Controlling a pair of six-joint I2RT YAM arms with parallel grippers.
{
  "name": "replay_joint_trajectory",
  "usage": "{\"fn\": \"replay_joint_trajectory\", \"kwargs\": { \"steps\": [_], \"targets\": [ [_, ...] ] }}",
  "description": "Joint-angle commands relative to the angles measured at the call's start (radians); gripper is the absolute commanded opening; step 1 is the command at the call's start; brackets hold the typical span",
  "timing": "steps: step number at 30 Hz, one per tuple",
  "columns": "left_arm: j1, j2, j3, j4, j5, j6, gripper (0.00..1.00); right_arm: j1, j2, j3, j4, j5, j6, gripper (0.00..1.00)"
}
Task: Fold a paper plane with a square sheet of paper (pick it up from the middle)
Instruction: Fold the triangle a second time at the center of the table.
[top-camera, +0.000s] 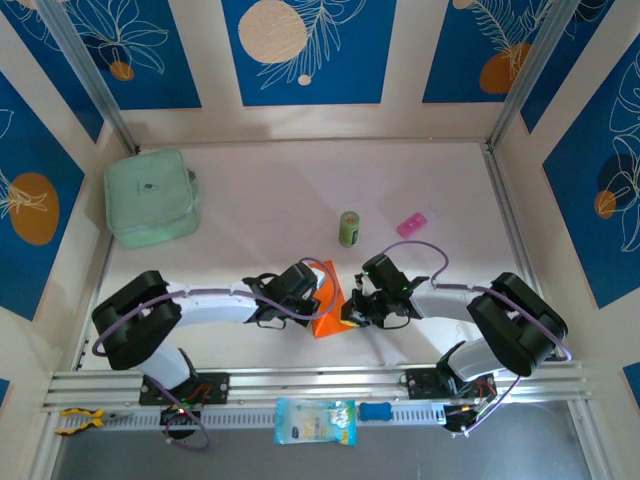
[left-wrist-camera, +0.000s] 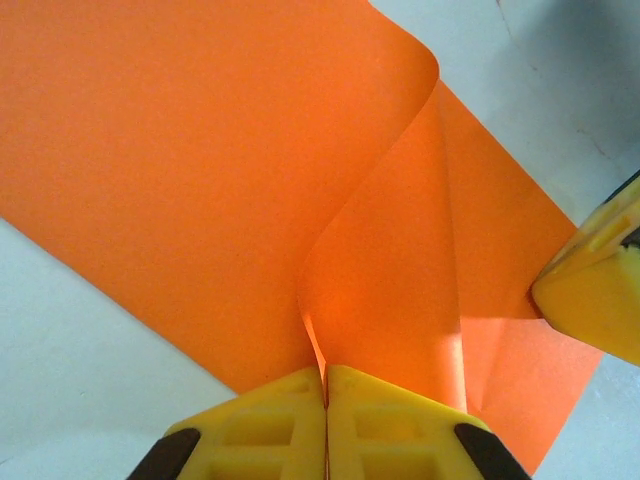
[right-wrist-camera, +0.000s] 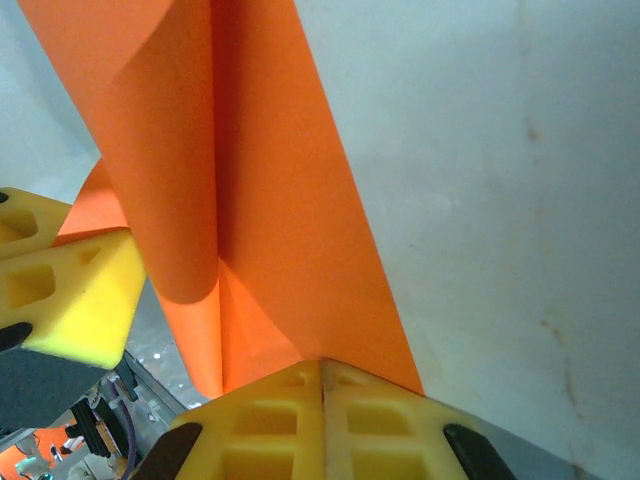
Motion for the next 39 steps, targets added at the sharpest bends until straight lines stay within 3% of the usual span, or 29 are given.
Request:
{"fn": "replay_joint_trajectory", "kwargs": {
  "steps": [1, 39],
  "targets": [
    [0.01, 0.001, 0.02, -0.01, -0.023, 0.012, 0.08, 0.007, 0.011, 0.002, -0.074, 0.029, -0.012, 0.01],
    [0.012, 0.049, 0.03, -0.009, -0.024, 0.015, 0.09, 0.007, 0.015, 0.0, -0.073, 0.025, -0.017, 0.01]
  ]
}}
